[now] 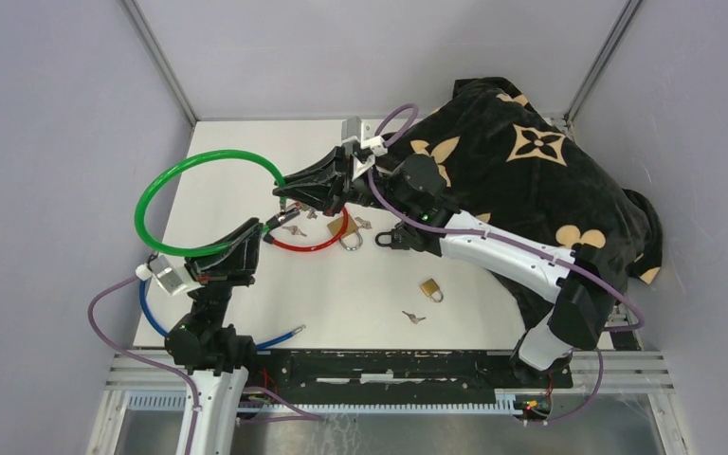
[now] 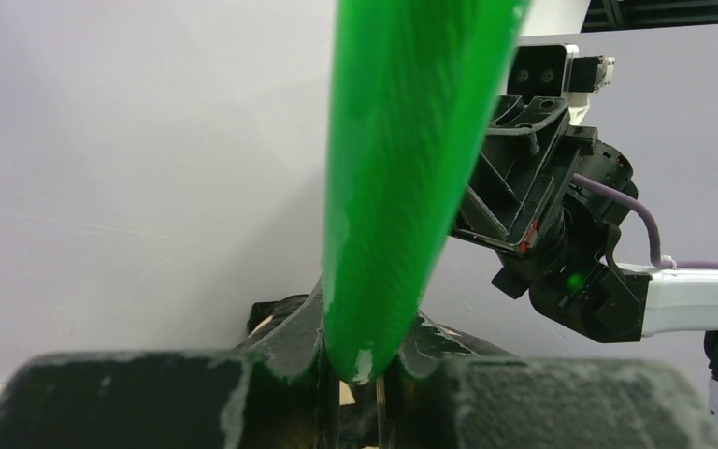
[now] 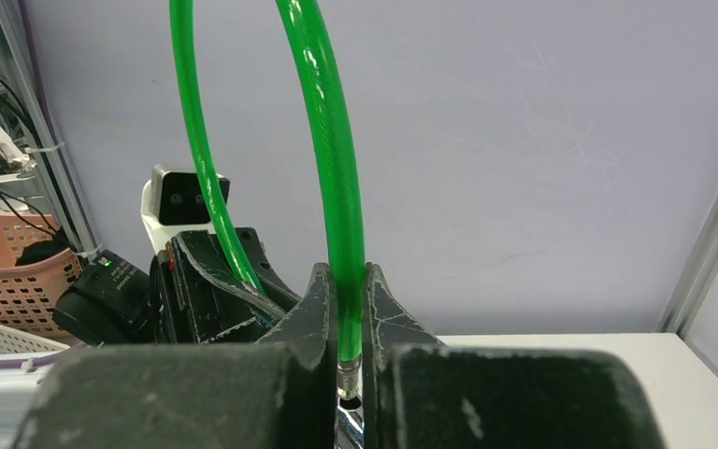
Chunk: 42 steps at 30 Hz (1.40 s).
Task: Lock with the key
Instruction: Lock the lock.
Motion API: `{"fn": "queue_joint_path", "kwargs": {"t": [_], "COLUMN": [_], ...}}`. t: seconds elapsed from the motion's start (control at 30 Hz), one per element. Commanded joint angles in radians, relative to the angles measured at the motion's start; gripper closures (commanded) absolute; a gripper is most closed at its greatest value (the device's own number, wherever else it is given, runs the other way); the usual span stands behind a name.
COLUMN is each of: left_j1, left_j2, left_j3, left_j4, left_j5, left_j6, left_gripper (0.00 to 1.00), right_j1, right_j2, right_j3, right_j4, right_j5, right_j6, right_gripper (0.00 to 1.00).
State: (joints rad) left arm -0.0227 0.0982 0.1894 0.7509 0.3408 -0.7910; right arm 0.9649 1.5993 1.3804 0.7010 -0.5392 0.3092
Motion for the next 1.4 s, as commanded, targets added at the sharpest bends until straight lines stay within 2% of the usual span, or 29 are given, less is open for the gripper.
{"fn": "queue_joint_path", "kwargs": {"t": [0.0, 0.43, 0.8, 1.03, 1.37], "left_j1": [0.006, 0.007, 0.007, 0.007, 0.009], "left_j2": [-0.005, -0.007, -0.012, -0.009, -0.012], "left_j3": [0.016, 0.013, 0.006, 0.004, 0.012], "left_j4": [0.082, 0.099, 0.097, 0.096, 0.107], "left_j5": [0.011, 0.014, 0.007, 0.021, 0.003], "left_j6": [0.013, 0.048, 0.109, 0.104, 0.099], "left_gripper": [0.98, 0.98, 0.98, 0.98, 0.98], "right_j1": [0.003, 0.004, 0.003, 0.008, 0.011], "right_j2": [0.010, 0.049, 0.017, -0.001, 0.019], "right_j3": [0.018, 0.021, 0.035, 0.050, 0.005], "right_j4": [0.011, -0.020, -0.067, -0.025, -0.074], "right_j5": [0.051, 0.027, 0.019, 0.011, 0.030], "right_j6": [-0.033, 0.011, -0.008, 0.007, -0.018], "right_gripper": [1.00, 1.00, 1.00, 1.00, 1.00]}}
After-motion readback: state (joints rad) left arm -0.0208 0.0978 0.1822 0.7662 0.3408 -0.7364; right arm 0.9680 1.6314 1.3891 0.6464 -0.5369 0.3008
